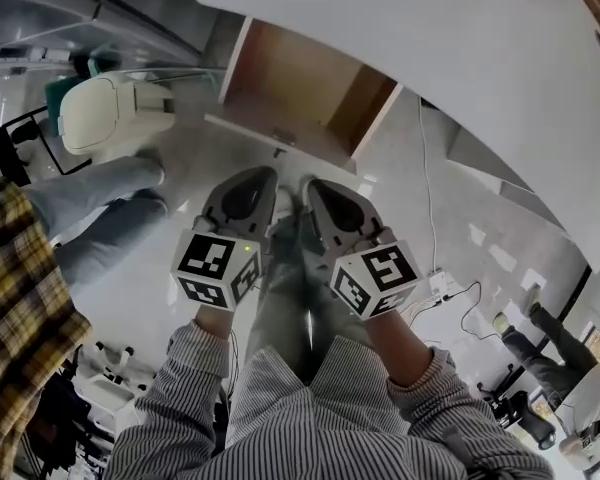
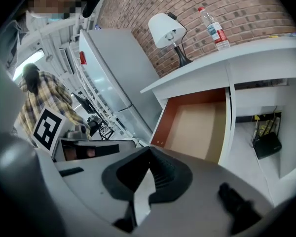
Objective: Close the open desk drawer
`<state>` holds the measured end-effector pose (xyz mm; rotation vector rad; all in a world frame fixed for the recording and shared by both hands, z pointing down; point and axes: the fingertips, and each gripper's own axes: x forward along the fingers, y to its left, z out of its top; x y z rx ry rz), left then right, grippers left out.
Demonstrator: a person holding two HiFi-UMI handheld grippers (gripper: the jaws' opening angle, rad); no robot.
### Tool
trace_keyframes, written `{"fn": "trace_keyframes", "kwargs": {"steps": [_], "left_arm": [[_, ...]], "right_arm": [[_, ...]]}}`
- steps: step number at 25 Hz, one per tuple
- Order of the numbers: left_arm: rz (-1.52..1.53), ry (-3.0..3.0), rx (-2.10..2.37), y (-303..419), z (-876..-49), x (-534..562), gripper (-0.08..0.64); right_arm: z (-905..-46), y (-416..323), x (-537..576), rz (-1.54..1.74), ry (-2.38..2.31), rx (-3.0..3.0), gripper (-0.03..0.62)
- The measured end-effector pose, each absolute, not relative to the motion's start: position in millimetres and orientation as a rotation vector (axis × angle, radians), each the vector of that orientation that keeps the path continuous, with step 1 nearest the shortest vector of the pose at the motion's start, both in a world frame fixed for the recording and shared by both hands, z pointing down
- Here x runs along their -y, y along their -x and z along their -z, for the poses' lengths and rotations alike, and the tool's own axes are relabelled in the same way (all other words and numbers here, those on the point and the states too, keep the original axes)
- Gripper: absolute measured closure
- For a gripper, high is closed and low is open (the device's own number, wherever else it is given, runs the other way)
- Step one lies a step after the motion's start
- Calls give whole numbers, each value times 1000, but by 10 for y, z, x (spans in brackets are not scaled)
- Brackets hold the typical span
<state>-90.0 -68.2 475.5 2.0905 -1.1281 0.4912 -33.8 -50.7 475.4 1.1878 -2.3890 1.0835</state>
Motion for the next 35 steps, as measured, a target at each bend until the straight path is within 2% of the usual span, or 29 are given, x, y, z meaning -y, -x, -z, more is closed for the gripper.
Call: {"fn": "trace_keyframes", "kwargs": {"steps": [20, 35], "left_arm": [[-502, -1982, 1136, 938, -5657, 711, 540], [-557, -1969, 1133, 1062, -5959, 795, 540]], "right_arm": [[-5715, 380, 479, -1190, -1328, 2258, 577], [-5966, 284, 530, -1301, -1479, 2218, 575]]}}
